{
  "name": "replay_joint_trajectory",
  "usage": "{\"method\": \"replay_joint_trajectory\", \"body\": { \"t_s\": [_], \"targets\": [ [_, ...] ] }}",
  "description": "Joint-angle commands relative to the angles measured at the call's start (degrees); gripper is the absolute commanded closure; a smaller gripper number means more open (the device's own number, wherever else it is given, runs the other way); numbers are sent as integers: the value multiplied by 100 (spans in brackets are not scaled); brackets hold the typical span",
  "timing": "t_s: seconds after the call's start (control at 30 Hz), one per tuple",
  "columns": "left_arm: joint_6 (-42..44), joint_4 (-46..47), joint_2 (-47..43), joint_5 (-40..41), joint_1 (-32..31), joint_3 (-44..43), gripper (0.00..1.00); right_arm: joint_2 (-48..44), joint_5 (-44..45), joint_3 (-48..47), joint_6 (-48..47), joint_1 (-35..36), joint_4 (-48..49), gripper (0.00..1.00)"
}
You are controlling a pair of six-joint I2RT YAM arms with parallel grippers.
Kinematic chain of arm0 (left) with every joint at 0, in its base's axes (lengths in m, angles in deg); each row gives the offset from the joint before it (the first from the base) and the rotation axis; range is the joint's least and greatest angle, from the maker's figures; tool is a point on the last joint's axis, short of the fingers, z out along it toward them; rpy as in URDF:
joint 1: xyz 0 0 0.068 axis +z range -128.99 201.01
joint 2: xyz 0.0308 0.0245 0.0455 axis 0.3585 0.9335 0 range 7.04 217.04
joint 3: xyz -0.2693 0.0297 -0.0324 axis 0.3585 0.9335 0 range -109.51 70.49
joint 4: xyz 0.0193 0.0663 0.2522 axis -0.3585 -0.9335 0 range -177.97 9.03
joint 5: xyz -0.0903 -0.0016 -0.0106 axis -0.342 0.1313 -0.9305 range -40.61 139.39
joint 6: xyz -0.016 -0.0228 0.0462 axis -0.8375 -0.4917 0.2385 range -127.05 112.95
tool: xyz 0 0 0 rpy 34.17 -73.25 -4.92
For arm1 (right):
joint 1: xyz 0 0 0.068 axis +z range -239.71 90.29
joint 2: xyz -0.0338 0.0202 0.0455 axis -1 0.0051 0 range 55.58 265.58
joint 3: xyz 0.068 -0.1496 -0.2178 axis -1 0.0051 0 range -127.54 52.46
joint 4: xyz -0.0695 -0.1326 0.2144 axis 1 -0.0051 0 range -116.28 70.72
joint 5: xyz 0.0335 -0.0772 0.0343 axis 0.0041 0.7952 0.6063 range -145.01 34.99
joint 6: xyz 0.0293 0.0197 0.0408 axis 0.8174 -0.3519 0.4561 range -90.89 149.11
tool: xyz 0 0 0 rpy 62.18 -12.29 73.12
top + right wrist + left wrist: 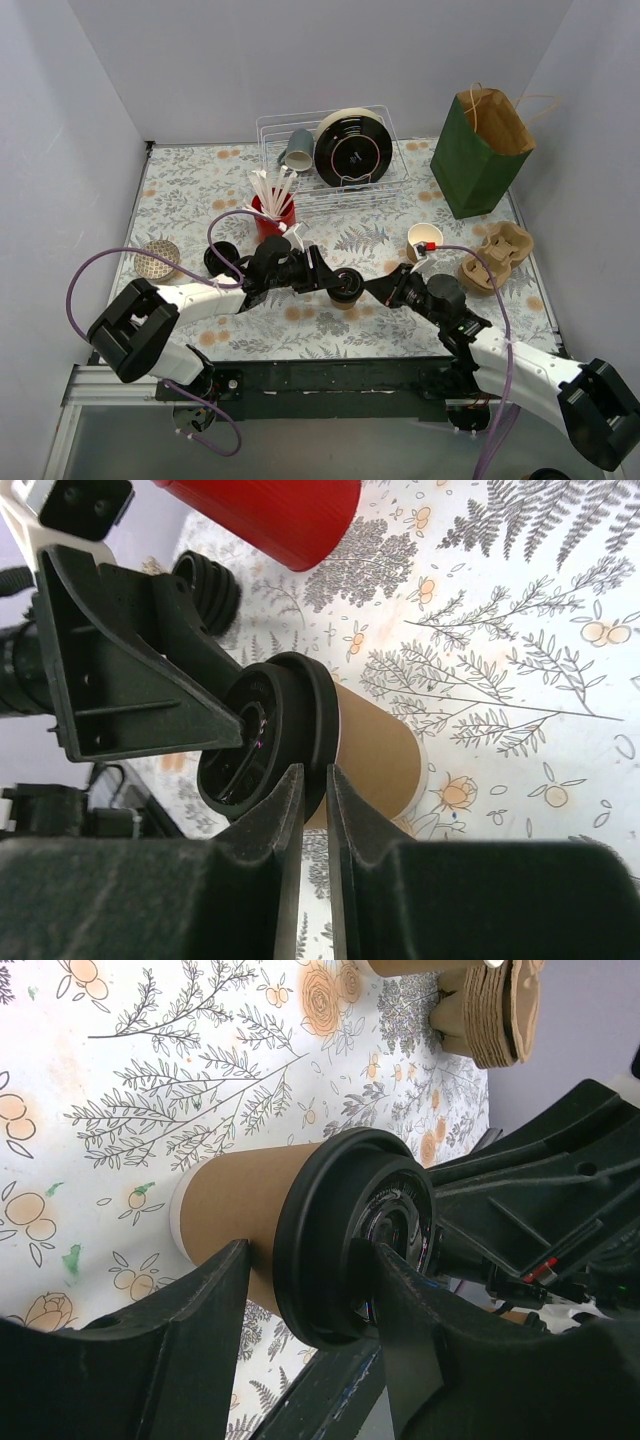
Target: Pack the takeout coffee
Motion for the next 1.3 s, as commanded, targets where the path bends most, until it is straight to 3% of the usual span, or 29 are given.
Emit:
{"method": "replay_joint_trajectory", "body": {
  "t_s": [0.0,0.3,0.43,0.77,0.93,1.13,1.27],
  "targets": [
    [323,-1293,321,268,-78,287,58,-82,1243,-345,-1030,466,-3132,81],
    [359,-1311,444,286,-78,199,58,689,2079,-1427,-1426,1116,-4311,86],
    [376,-1285,488,285,-78,217,58,1374,2456,-1630,-1180,1522,-4462,86],
    [438,-1294,646,312,-78,173,58,2053,2695,-1963,-846,2110,-4549,86],
    [455,-1372,594,364,-78,164,58,1756,2729,-2192,-837,2172,-4576,84],
    [464,-1742,453,505,-78,-144,57,929,2897,-3027,-1267,2155,-4699,67],
    [455,-1891,382,575,-78,-310,55,840,2915,-3502,-1443,2146,-5041,66]
  ]
}}
